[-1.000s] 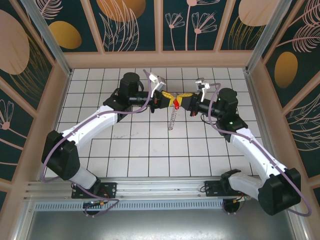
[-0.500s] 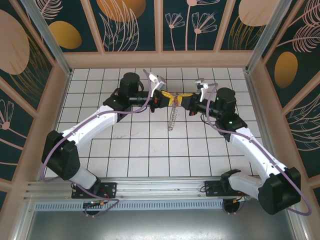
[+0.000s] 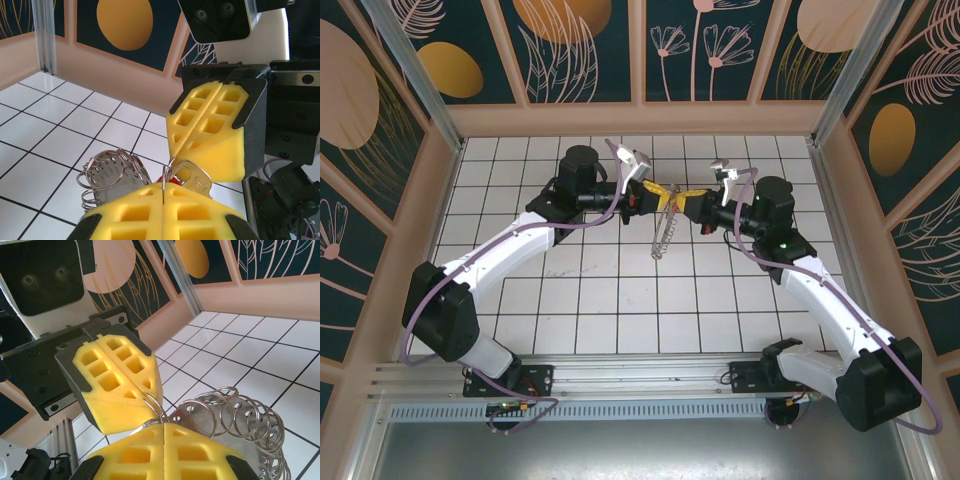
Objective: Put the keys on the keyring
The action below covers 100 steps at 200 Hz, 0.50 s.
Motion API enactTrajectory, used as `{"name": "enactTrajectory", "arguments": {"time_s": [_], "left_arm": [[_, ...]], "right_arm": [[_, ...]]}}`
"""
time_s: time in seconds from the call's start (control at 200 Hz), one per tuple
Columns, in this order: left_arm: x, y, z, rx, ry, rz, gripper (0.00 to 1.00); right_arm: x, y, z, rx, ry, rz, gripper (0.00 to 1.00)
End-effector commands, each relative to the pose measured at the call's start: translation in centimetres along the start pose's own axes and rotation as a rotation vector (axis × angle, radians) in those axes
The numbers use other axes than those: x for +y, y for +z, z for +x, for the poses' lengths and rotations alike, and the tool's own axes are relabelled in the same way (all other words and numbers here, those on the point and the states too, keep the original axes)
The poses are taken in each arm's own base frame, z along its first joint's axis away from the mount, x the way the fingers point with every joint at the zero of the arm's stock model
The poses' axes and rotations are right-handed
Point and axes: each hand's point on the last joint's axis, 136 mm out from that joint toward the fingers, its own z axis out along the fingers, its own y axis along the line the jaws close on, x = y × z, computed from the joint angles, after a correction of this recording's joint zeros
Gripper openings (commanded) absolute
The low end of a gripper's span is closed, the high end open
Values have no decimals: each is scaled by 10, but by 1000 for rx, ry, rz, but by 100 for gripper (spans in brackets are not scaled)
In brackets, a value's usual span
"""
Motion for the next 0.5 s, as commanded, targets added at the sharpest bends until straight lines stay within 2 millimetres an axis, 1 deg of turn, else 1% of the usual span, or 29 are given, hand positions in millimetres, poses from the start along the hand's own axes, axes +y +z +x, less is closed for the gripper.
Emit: {"name": "enactTrajectory", "arguments": {"time_s": [0.0, 0.1, 0.19, 0.38, 0.495], "left_arm": [[-22, -9, -30, -85, 92, 44, 0], [-21, -9, -30, -83, 88, 45, 0], [-22, -9, -31, -86, 91, 44, 0], [-23, -11, -32, -90, 97, 41, 0], [-23, -10, -32, -90, 97, 42, 0]], "right_arm": [[3, -6, 3, 8, -6, -13, 0], [1, -10, -5, -11, -4, -13, 0], [0, -11, -8, -11, -10, -10, 0], [-11, -16, -10, 1, -12, 27, 0], [-9, -14, -7, 13, 6, -11, 0]]}}
